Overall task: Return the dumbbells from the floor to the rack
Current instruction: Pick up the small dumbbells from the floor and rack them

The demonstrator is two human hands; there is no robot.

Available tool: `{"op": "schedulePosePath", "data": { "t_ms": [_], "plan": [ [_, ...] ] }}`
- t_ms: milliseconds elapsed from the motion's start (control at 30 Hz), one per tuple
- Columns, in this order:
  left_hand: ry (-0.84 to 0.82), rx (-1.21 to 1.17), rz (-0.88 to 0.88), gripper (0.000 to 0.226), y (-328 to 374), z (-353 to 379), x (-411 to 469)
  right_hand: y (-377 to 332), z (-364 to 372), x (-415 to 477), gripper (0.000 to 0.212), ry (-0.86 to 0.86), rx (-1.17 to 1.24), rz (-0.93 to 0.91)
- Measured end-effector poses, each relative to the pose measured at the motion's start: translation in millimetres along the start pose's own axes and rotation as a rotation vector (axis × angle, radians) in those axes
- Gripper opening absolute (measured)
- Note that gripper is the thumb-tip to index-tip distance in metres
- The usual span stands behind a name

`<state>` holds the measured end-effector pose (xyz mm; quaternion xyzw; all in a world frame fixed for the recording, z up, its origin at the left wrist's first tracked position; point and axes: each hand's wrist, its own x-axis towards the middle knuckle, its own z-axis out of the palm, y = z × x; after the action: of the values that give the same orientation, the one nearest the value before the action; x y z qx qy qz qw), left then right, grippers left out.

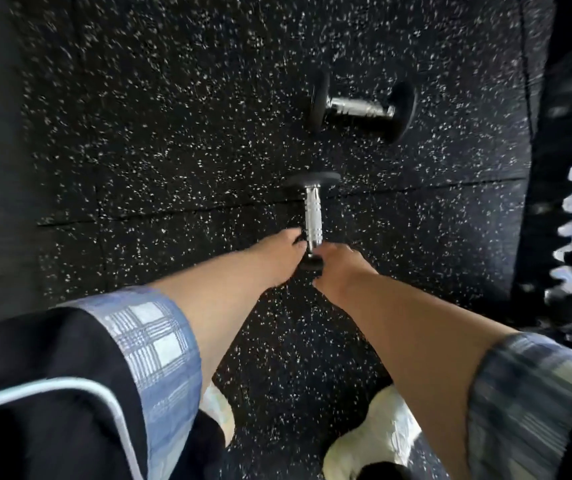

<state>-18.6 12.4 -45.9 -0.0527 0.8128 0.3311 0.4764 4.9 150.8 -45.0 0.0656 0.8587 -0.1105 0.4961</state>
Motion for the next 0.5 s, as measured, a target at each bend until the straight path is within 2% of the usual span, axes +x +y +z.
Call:
{"op": "schedulePosePath", "data": {
  "t_ms": [100, 200, 333, 400, 500],
  "plan": [
    [-0.020, -0.050, 0.015, 0.046, -3.1, 11.5, 36.8, 1.6, 16.1, 34.7, 0.074, -0.116, -0.271, -0.031],
    [-0.057, -0.007, -0.029, 0.053, -15.9, 25.1, 48.1, 4.1, 22.4, 54.8, 0.061, -0.105, -0.419, -0.137],
    [-0.104, -0.062, -0.053, 0.051, -16.9, 17.0, 43.8, -1.2, 6.7, 47.2, 0.061, -0.086, -0.407, -0.233],
    [-0.093, -0.168, -0.106, 0.048, -8.1, -1.2, 43.4, -9.4, -14.7, 36.1, 0.055, -0.056, -0.327, -0.293],
    [-0.212, -0.608, -0.272, 0.046, 2.4, -27.2, 35.2, -21.7, -55.1, 7.4, 0.050, -0.076, -0.259, -0.395]
  ]
}}
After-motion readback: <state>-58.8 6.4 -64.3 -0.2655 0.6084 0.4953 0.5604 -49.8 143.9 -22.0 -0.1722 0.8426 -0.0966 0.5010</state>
